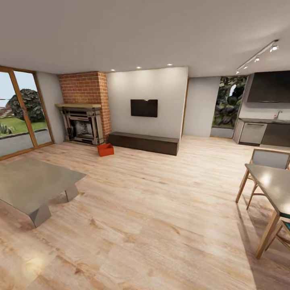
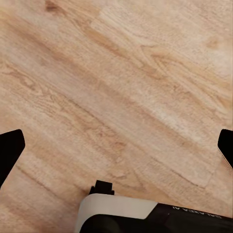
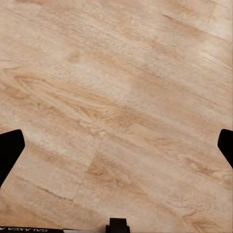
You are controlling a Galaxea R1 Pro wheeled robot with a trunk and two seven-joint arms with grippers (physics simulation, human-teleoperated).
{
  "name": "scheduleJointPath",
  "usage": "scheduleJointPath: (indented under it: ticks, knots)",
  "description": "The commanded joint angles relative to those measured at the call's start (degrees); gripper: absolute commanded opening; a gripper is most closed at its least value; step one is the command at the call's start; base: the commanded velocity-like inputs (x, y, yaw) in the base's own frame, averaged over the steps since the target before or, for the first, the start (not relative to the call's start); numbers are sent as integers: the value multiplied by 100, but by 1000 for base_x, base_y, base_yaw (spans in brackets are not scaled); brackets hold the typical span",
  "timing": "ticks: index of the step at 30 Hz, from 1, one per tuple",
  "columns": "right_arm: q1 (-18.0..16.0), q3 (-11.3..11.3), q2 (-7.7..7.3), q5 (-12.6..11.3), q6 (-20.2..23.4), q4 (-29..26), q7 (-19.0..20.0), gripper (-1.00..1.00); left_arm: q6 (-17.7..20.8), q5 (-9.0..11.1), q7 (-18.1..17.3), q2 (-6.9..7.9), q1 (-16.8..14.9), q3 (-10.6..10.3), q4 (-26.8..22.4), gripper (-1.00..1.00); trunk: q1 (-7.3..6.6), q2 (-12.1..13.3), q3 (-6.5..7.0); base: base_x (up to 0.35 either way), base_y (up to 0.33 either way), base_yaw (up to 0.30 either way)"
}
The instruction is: Move the two storage containers from the living room to the garage. In the garage, place one container on the floor and stack the other container on top of it (either order is fine).
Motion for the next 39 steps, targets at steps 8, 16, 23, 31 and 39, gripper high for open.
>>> scheduleJointPath:
  ticks: [8,16,23,31,39]
  knots:
    - [-5,18,-1,22,-17,7,-10,100,-38,4,-3,-12,-8,30,24,100,5,-3,-1,325,0,0]
    - [-6,18,-1,22,-15,7,-10,100,-39,4,-3,-14,-5,30,24,100,5,-3,-1,325,0,0]
    - [-4,18,-1,21,-16,7,-10,100,-37,4,-3,-14,-7,30,25,100,5,-3,-1,325,0,0]
    - [-3,18,-1,22,-18,7,-10,100,-37,4,-3,-14,-7,30,24,100,5,-3,-1,325,0,0]
    - [-5,18,-1,21,-16,7,-10,100,-39,4,-3,-5,-6,30,24,100,5,-3,-1,325,0,0]
